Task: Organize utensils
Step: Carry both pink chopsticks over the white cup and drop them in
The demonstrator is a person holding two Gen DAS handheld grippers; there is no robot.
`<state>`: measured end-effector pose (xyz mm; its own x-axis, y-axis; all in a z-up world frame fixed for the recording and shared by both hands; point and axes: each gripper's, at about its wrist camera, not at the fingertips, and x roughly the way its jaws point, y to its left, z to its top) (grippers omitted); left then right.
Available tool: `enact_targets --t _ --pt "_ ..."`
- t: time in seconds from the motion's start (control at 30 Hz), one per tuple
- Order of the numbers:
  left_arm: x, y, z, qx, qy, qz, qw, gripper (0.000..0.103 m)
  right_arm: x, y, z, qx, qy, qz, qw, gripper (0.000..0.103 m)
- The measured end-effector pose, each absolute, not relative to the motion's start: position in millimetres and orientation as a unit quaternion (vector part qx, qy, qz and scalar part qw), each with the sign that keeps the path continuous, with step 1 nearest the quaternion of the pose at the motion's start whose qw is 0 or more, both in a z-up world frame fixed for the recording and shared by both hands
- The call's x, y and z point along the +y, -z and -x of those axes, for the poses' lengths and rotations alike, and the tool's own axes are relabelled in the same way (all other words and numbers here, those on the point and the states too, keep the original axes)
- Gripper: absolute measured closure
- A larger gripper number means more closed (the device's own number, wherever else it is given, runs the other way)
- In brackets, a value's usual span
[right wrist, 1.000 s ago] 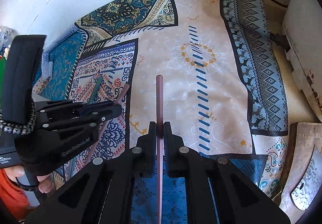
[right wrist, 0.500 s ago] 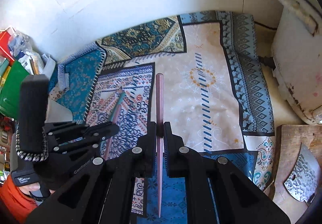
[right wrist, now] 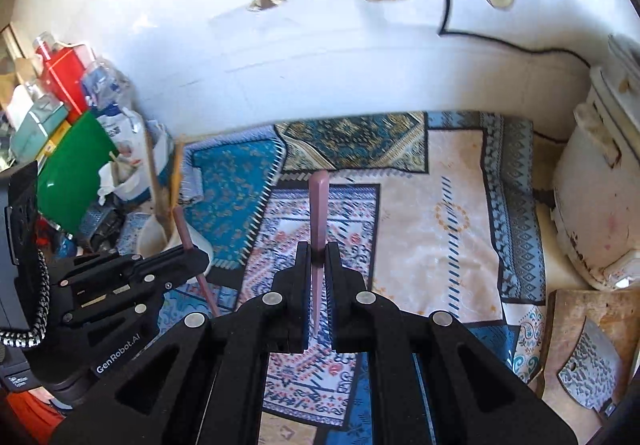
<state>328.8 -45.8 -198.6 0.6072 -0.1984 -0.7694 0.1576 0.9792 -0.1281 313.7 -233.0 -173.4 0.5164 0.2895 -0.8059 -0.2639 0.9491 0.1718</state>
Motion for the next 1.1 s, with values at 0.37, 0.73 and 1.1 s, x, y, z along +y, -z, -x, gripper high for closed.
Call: enact_targets --t 0.37,0.73,1.1 --pt "22 130 -301 0.341 0.053 0.048 0.937 0.099 -174 128 -305 0.411 -0.208 0.008 0.888 0.097" --pt "91 83 -287 0.282 0.010 0.064 0.957 0.099 -106 98 -309 0.375 -0.259 0.018 0.890 0.097" --pt "130 84 -300 0.274 0.000 0.063 0.960 0.099 -53 115 -321 0.387 -0.274 0.022 0.880 0.097"
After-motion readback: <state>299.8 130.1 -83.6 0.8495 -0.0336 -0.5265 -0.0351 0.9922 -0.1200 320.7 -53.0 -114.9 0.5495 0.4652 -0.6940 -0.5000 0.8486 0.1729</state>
